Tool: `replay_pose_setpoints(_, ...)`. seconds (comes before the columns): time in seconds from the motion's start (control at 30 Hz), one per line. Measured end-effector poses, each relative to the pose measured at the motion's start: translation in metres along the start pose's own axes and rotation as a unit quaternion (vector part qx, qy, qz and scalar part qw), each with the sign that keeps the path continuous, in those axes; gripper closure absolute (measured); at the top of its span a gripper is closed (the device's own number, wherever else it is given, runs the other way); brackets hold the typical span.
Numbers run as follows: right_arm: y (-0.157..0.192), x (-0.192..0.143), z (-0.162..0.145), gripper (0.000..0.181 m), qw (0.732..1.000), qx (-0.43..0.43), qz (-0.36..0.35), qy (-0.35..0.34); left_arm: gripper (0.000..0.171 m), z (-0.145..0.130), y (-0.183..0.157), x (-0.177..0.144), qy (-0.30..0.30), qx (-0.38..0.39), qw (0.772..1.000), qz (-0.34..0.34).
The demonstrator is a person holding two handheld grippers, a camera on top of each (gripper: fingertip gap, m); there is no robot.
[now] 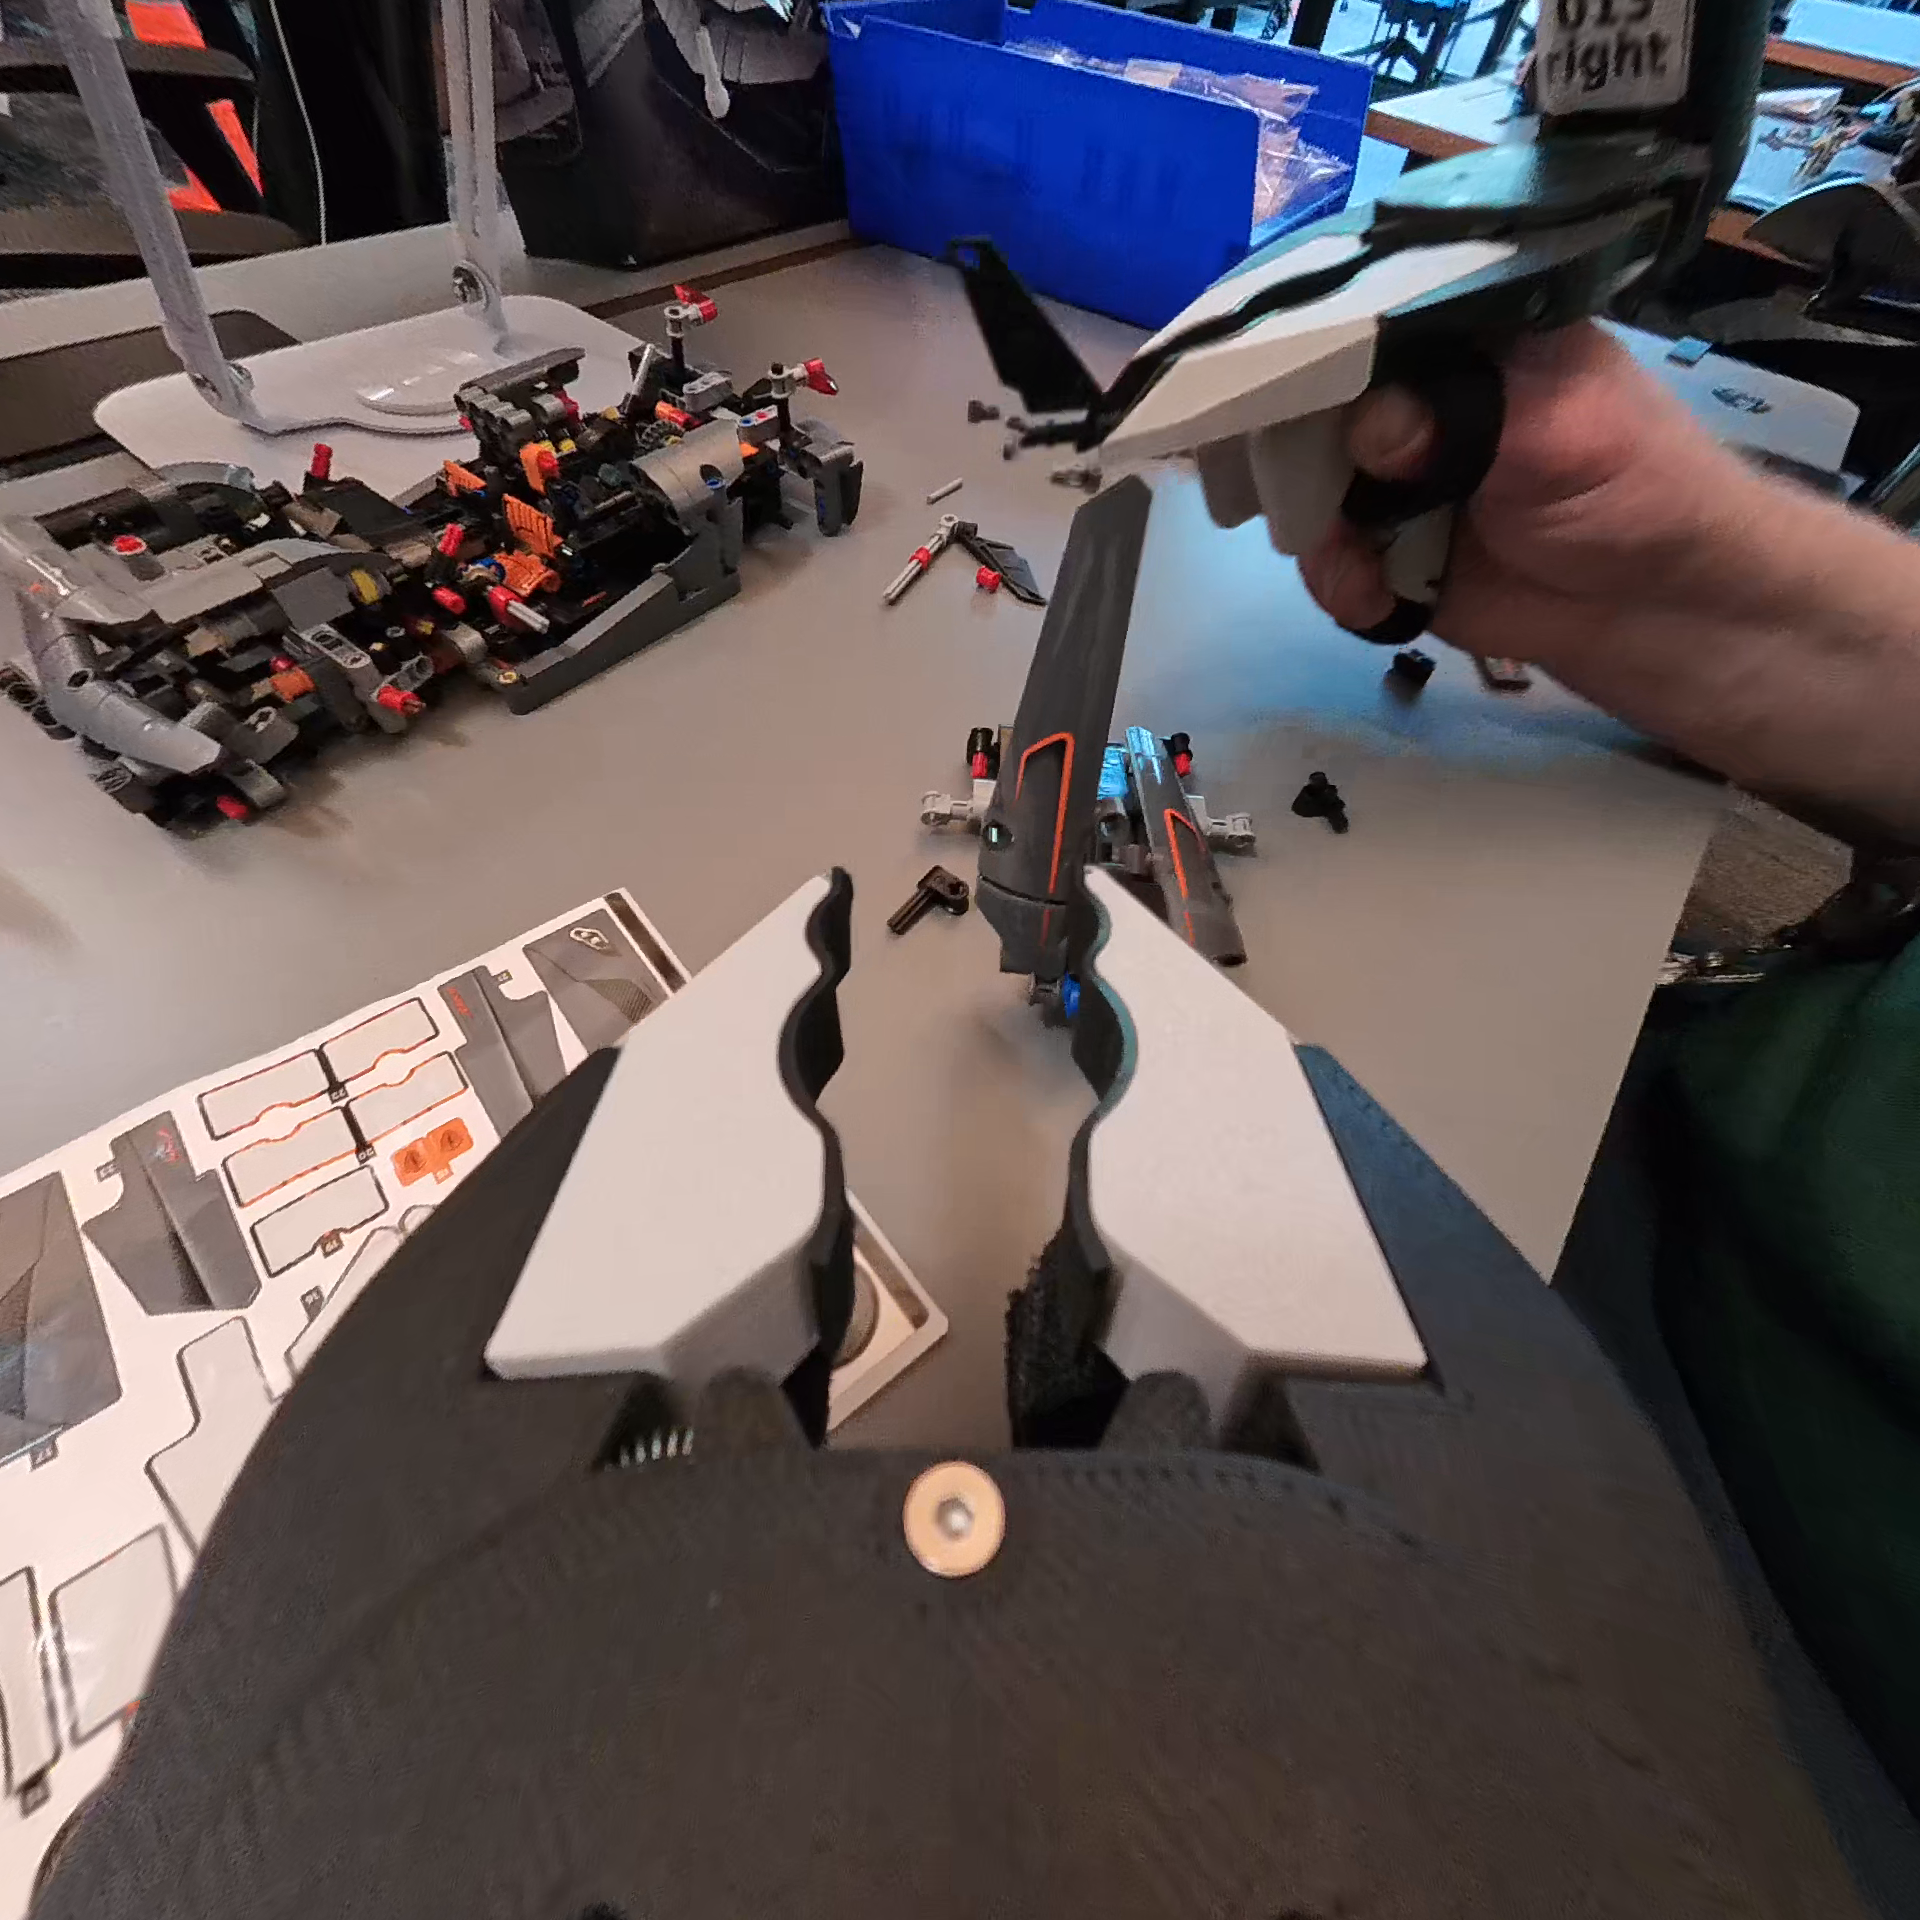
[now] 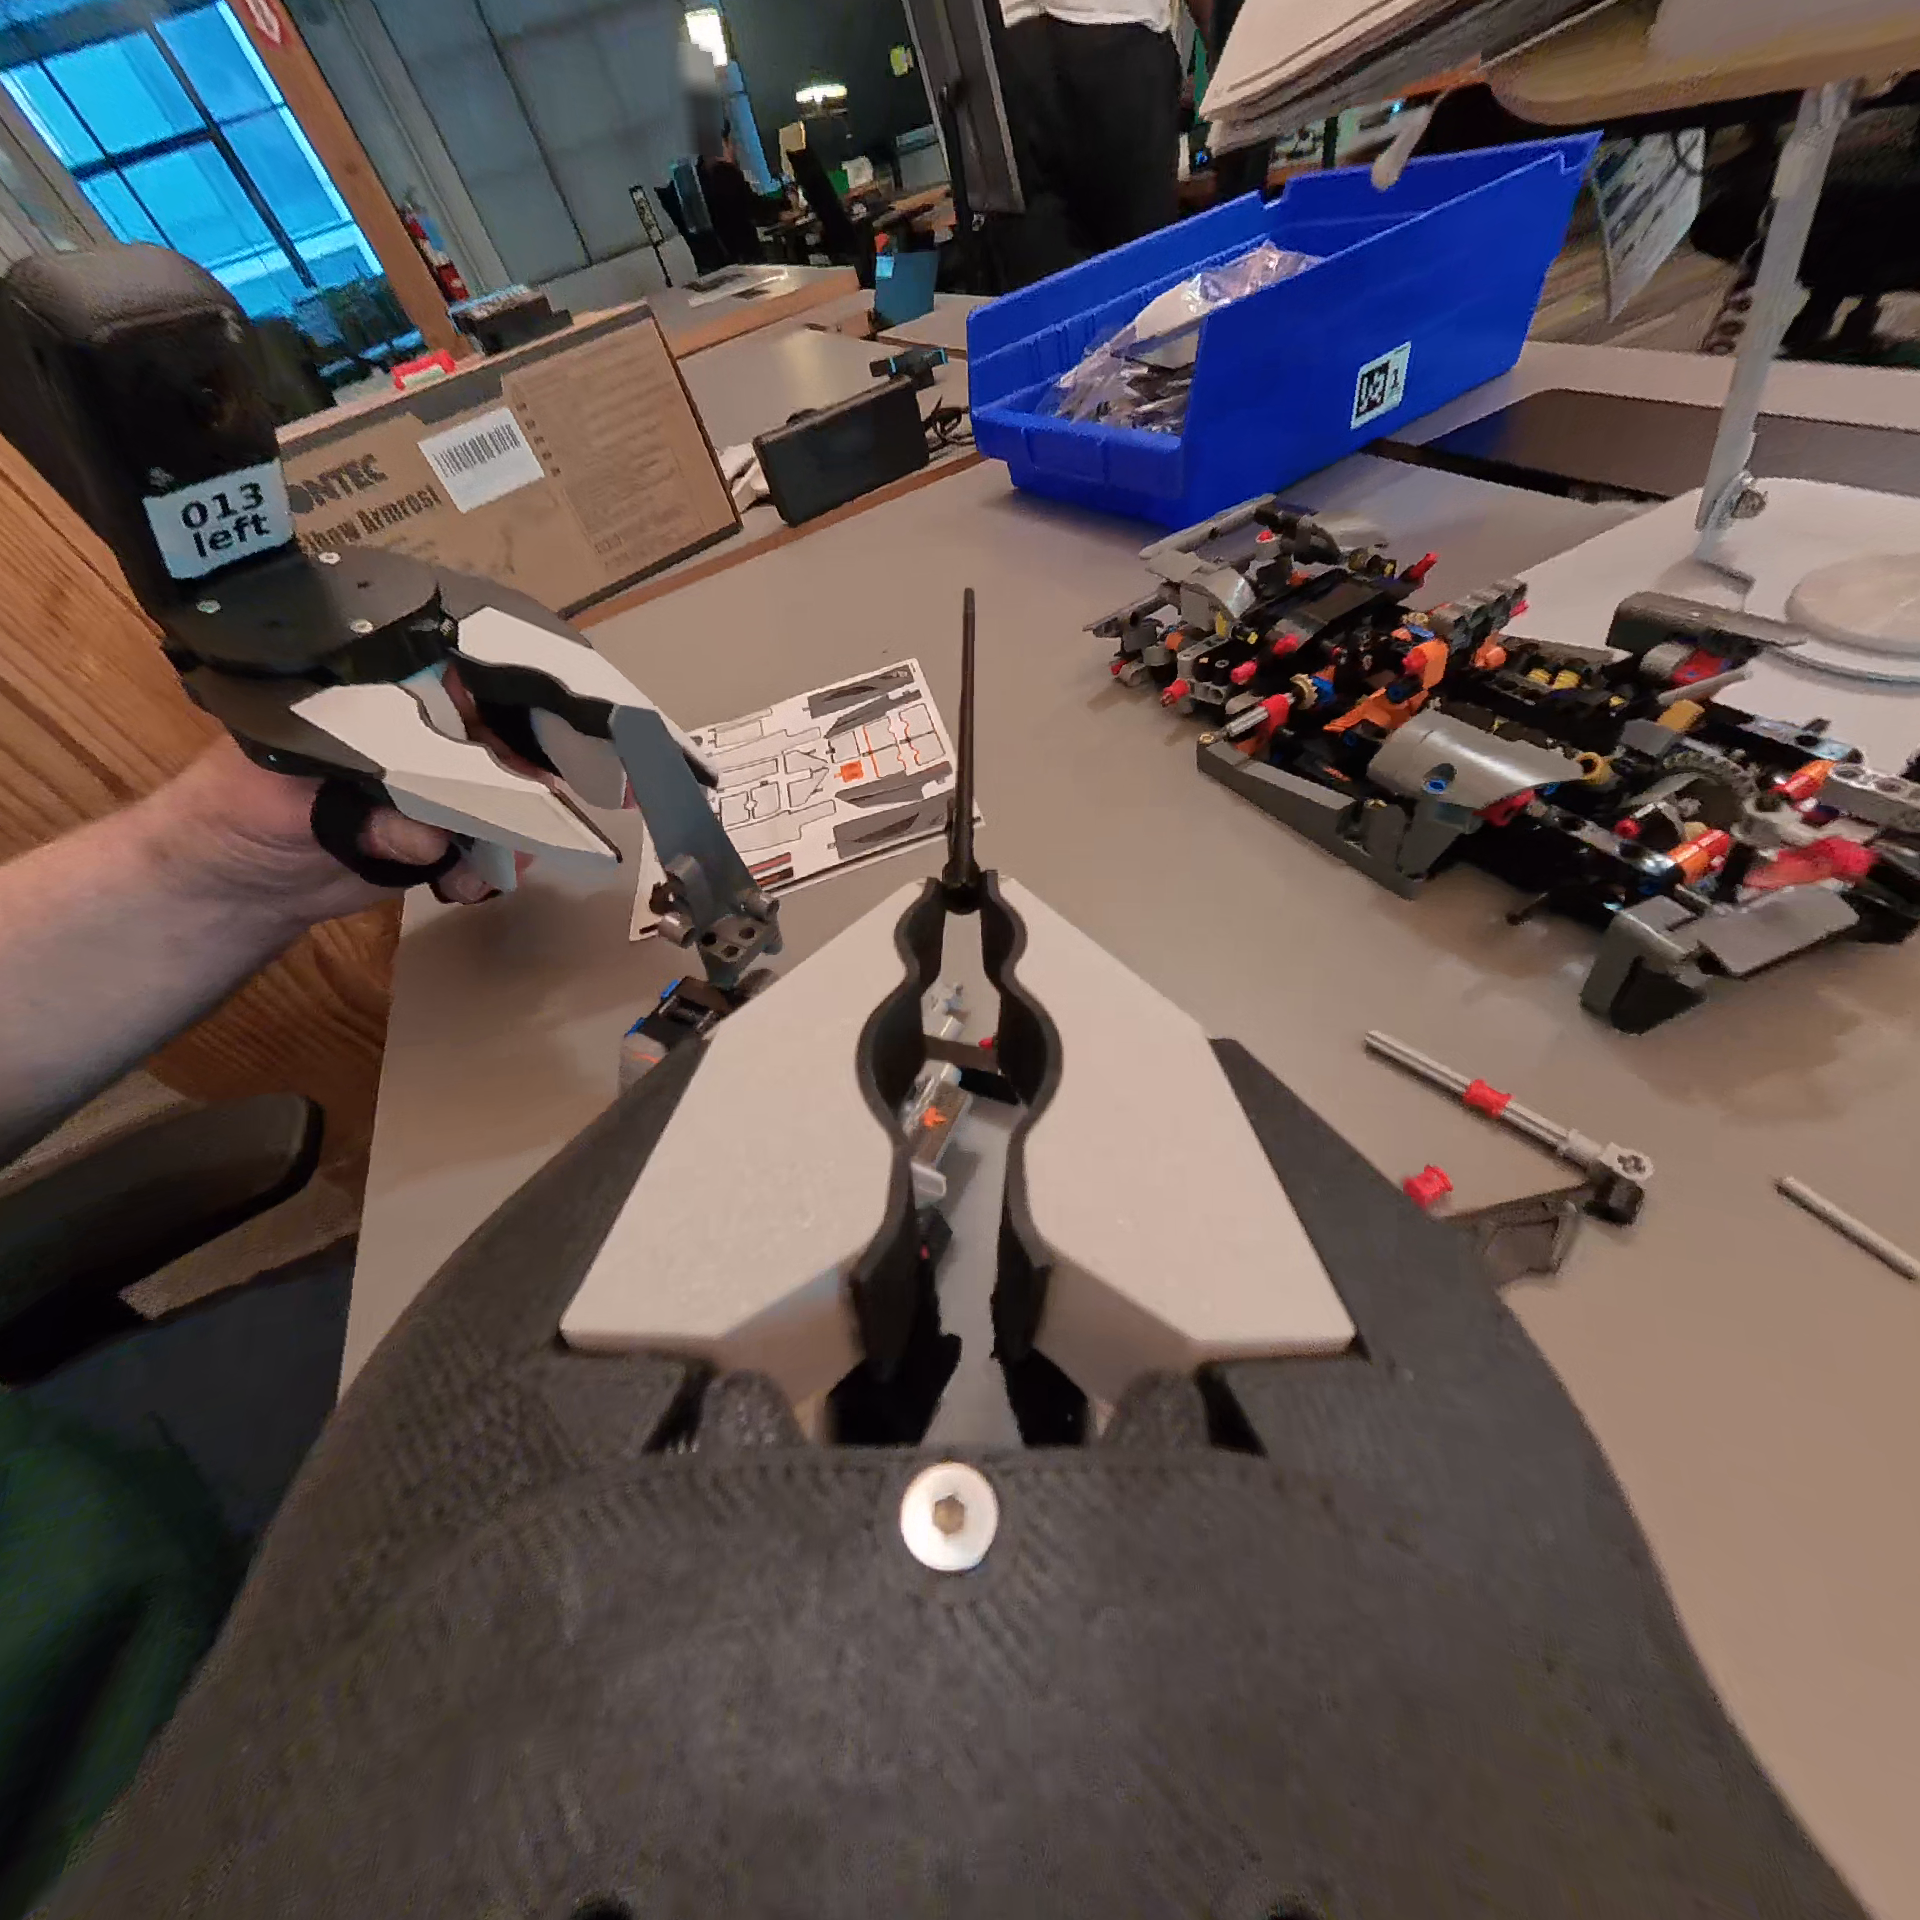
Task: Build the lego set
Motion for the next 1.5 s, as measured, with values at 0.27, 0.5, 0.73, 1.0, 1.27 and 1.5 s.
replay_pose_setpoints(0.27,-0.015,-0.060,-0.027,0.177,0.990,0.038,-0.033,0.129,0.132,-0.009,-0.002,-0.001,0.009,0.002,1.000,0.002)
replay_pose_setpoints(0.5,-0.024,-0.095,-0.062,0.176,0.969,0.135,-0.032,0.203,0.131,-0.011,-0.007,0.003,0.008,0.000,1.000,-0.007)
replay_pose_setpoints(0.73,-0.026,-0.094,-0.080,0.176,0.958,0.152,-0.032,0.240,0.131,-0.011,-0.012,0.000,0.012,0.011,1.000,-0.006)
replay_pose_setpoints(1.0,-0.030,-0.106,-0.056,0.162,0.970,0.125,-0.045,0.204,0.130,-0.013,-0.012,-0.004,0.008,0.003,1.000,-0.007)
replay_pose_setpoints(1.27,-0.031,-0.150,-0.047,0.159,0.967,0.060,-0.068,0.237,0.131,-0.016,-0.010,-0.002,0.007,-0.003,1.000,-0.007)
replay_pose_setpoints(1.5,-0.012,-0.143,-0.055,0.161,0.965,0.005,-0.036,0.258,0.130,-0.016,-0.011,-0.001,0.009,-0.002,1.000,-0.006)
Point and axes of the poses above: each gripper's, where its closed fingertips meet, x out along the fingers, z out of its top, y = z × x across the jaws, the point moved 4 cm from there along -x, back along the fingers, and after that the axes turned 9 degrees about -y, right-handed, at the moved point
